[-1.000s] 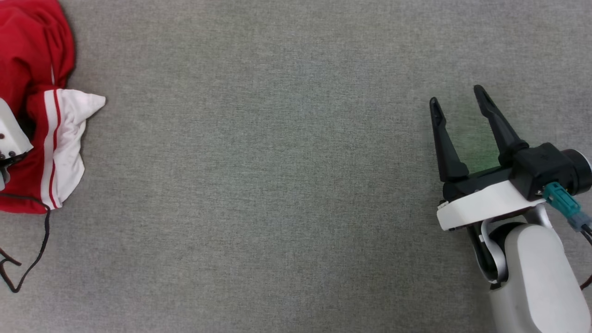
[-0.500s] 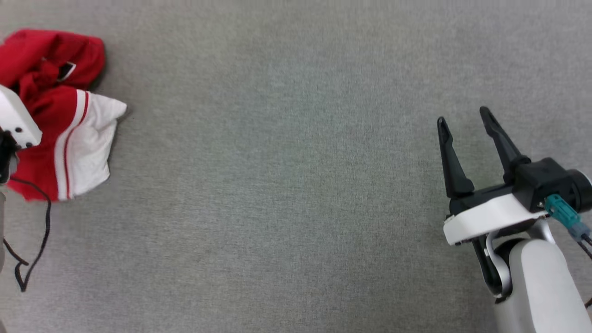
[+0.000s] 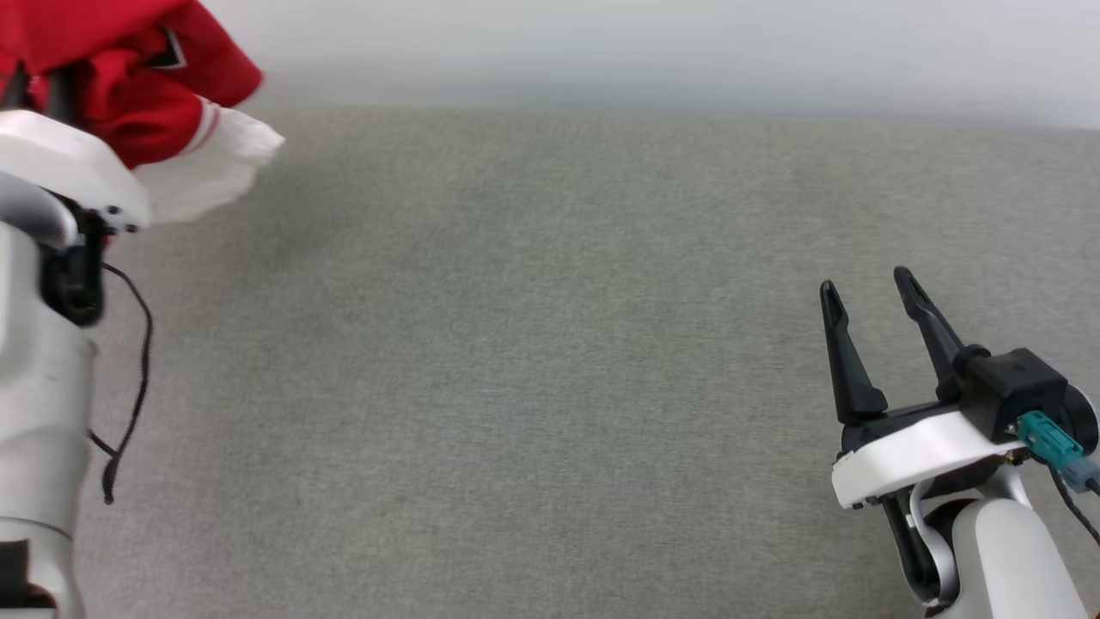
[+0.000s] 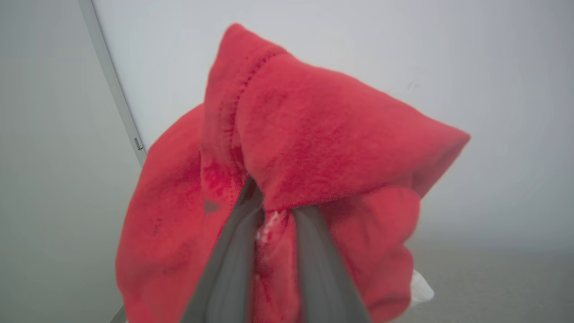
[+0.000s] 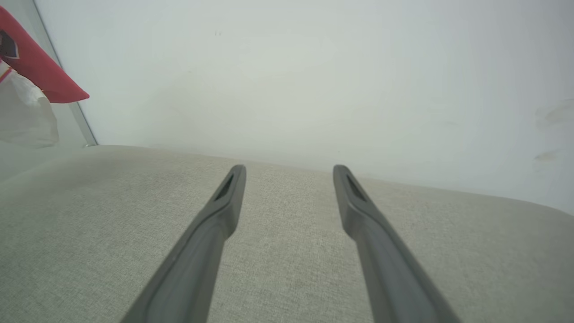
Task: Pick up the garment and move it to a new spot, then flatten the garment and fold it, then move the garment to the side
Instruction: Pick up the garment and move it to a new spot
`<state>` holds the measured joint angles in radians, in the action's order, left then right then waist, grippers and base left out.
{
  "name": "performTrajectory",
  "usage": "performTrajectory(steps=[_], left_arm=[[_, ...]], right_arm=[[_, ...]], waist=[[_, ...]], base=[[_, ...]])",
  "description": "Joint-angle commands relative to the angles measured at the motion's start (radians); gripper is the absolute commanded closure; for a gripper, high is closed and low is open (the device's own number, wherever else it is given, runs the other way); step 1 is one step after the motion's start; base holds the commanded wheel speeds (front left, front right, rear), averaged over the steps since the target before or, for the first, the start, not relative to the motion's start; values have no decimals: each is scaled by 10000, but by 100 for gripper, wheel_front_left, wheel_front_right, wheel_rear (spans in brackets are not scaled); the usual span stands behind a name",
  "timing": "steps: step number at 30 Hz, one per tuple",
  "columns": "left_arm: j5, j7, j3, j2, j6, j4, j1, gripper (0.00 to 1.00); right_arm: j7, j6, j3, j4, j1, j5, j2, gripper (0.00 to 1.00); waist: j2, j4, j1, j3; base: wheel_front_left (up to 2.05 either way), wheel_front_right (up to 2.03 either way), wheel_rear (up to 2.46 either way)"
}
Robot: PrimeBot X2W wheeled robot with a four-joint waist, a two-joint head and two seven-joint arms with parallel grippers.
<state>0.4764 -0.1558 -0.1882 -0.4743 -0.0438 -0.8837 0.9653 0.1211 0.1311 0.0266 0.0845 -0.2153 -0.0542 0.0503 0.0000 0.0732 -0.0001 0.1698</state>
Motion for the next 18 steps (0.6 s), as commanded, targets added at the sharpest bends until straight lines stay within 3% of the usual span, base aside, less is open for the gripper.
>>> performTrajectory(steps=[1, 7, 18], left_arm=[[-4, -166, -43, 140, -33, 66, -181, 100], [-31, -709, -436, 1036, -73, 564, -897, 100], [-36, -704, -1702, 2787, -418, 1717, -3017, 100]], right_arm=[[-36, -4, -9, -36, 154, -87, -2, 0], [-141, -4, -75, -92, 551, -192, -2, 0], [-467, -4, -144, -364, 1069, -364, -2, 0]], waist=[[0, -261, 1, -275], [0, -901, 1, -792], [0, -2300, 1, -997]], base=[[0, 0, 0], [0, 0, 0], [0, 0, 0]])
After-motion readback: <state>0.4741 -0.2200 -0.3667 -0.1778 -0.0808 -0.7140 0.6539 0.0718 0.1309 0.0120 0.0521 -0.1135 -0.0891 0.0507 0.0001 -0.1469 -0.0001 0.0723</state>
